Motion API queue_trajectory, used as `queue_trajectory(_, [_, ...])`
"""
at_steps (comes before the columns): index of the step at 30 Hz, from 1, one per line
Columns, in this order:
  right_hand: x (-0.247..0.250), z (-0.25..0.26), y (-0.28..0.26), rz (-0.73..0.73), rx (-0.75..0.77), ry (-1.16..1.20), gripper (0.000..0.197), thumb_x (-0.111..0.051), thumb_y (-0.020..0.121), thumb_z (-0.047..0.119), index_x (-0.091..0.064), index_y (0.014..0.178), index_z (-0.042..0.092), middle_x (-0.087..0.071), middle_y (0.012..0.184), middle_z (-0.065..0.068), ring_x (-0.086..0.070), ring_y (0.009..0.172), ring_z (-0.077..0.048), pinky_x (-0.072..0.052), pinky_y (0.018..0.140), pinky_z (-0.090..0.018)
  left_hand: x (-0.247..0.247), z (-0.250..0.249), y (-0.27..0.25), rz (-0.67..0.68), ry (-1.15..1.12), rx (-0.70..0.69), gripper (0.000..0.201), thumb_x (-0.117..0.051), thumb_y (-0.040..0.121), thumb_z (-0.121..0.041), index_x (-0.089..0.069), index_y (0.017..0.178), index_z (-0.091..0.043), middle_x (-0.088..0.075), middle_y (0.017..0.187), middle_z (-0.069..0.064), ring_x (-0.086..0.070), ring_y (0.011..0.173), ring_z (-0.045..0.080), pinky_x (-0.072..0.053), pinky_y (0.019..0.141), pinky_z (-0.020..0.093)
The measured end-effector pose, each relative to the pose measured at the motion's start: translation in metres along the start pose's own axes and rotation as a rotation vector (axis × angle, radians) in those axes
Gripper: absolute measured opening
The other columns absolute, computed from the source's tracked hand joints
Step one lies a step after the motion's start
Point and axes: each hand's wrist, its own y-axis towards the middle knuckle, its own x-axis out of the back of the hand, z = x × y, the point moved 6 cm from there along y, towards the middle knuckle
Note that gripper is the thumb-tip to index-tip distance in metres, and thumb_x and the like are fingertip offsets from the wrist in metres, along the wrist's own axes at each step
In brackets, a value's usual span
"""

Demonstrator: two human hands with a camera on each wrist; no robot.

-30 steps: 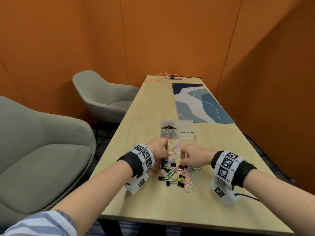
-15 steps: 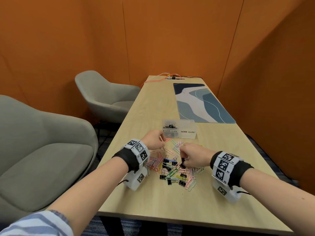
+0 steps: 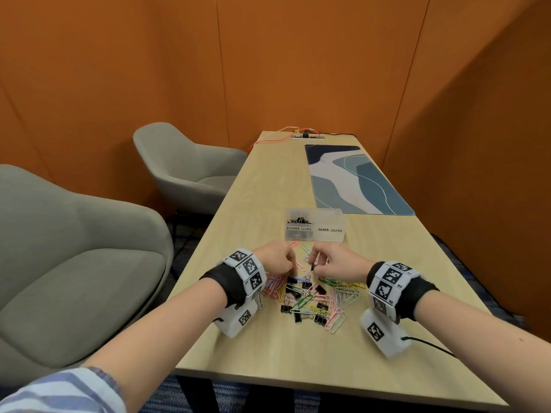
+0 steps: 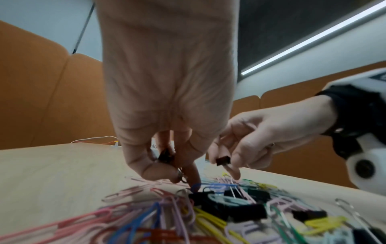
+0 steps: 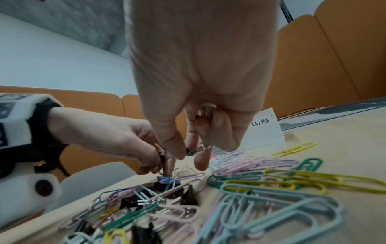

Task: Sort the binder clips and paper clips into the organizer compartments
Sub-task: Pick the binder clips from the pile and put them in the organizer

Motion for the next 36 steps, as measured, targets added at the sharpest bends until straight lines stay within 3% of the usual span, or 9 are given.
queue_trajectory(5, [-0.002, 0.001, 0.002, -0.022, 0.006, 0.006, 0.016, -0.054, 0.084, 0.010, -0.066, 0.093, 0.014, -0.055, 0.074, 0.005, -0.051, 0.066, -0.009, -0.039, 0.058, -0.016, 0.000, 0.001, 0.004, -0.071, 0.054, 0.022, 0.033, -0.038, 0.092, -0.007, -0.069, 0.101, 0.001, -0.068, 0.110, 0.018, -0.062, 0.103, 0.031, -0.048, 0.083, 0.032])
queue_trajectory(12, [-0.015, 0.005, 0.005, 0.044, 0.012, -0.140, 0.019, -0.067, 0.082, 0.031, -0.065, 0.089, 0.013, -0.056, 0.077, 0.000, -0.050, 0.073, -0.014, -0.034, 0.054, -0.017, 0.000, -0.004, 0.008, -0.133, 0.185, 0.036, 0.028, -0.069, 0.083, -0.031, -0.068, 0.076, -0.005, -0.069, 0.082, 0.010, -0.063, 0.082, 0.025, -0.045, 0.065, 0.028])
queue_trajectory(16, [-0.018, 0.011, 0.007, 0.093, 0.057, -0.200, 0.007, -0.064, 0.085, 0.023, -0.058, 0.083, 0.021, -0.051, 0.067, 0.005, -0.049, 0.073, -0.016, -0.032, 0.053, -0.015, -0.005, -0.006, 0.008, -0.049, 0.198, 0.144, 0.035, -0.076, 0.078, -0.031, -0.050, 0.069, -0.010, -0.056, 0.075, 0.007, -0.066, 0.094, 0.029, -0.053, 0.078, 0.035])
queue_trajectory(18, [-0.014, 0.011, 0.007, 0.096, 0.063, -0.181, 0.008, -0.064, 0.085, 0.020, -0.057, 0.082, 0.022, -0.047, 0.063, 0.011, -0.047, 0.068, -0.012, -0.032, 0.052, -0.014, -0.006, -0.007, 0.008, -0.028, 0.198, 0.171, 0.035, -0.074, 0.081, -0.029, -0.048, 0.065, -0.010, -0.051, 0.069, 0.004, -0.062, 0.087, 0.027, -0.054, 0.082, 0.034])
queue_trajectory(21, [-0.004, 0.007, 0.006, 0.067, 0.029, -0.067, 0.007, -0.066, 0.084, 0.018, -0.060, 0.082, 0.019, -0.051, 0.064, 0.010, -0.045, 0.060, -0.005, -0.035, 0.051, -0.009, -0.005, -0.010, 0.008, -0.014, 0.190, 0.167, 0.019, -0.069, 0.084, -0.023, -0.061, 0.085, -0.007, -0.055, 0.081, 0.008, -0.064, 0.097, 0.028, -0.052, 0.085, 0.034])
queue_trajectory(23, [0.002, 0.001, 0.005, 0.060, -0.027, 0.031, 0.006, -0.066, 0.084, 0.020, -0.061, 0.082, 0.019, -0.057, 0.067, 0.003, -0.047, 0.058, -0.008, -0.037, 0.052, -0.016, -0.004, -0.011, 0.008, -0.020, 0.192, 0.170, 0.029, -0.069, 0.084, -0.020, -0.065, 0.107, -0.003, -0.060, 0.094, 0.015, -0.063, 0.108, 0.029, -0.051, 0.088, 0.033])
queue_trajectory(27, [0.010, -0.008, 0.002, 0.092, -0.077, 0.089, 0.005, -0.063, 0.088, 0.017, -0.061, 0.083, 0.018, -0.058, 0.067, 0.005, -0.046, 0.052, -0.004, -0.035, 0.044, -0.015, -0.002, -0.018, 0.006, -0.007, 0.235, 0.160, 0.012, -0.064, 0.086, -0.016, -0.063, 0.090, -0.006, -0.062, 0.101, 0.017, -0.063, 0.103, 0.029, -0.050, 0.088, 0.033])
queue_trajectory(30, [0.014, -0.015, 0.001, 0.094, -0.124, 0.199, 0.007, -0.063, 0.088, 0.016, -0.060, 0.081, 0.017, -0.062, 0.068, 0.000, -0.040, 0.038, -0.001, -0.029, 0.038, -0.017, -0.001, -0.019, 0.008, -0.053, 0.230, 0.132, 0.027, -0.057, 0.089, -0.014, -0.062, 0.112, -0.001, -0.066, 0.117, 0.017, -0.062, 0.109, 0.032, -0.050, 0.088, 0.034])
queue_trajectory(36, [0.010, -0.031, 0.000, 0.170, -0.334, 0.606, 0.014, -0.059, 0.091, 0.010, -0.057, 0.077, 0.015, -0.066, 0.062, -0.008, -0.025, 0.031, -0.004, -0.018, 0.034, -0.013, 0.004, -0.015, 0.008, -0.109, 0.188, 0.084, 0.027, -0.057, 0.090, -0.016, -0.067, 0.109, 0.001, -0.068, 0.112, 0.018, -0.063, 0.106, 0.032, -0.050, 0.086, 0.035])
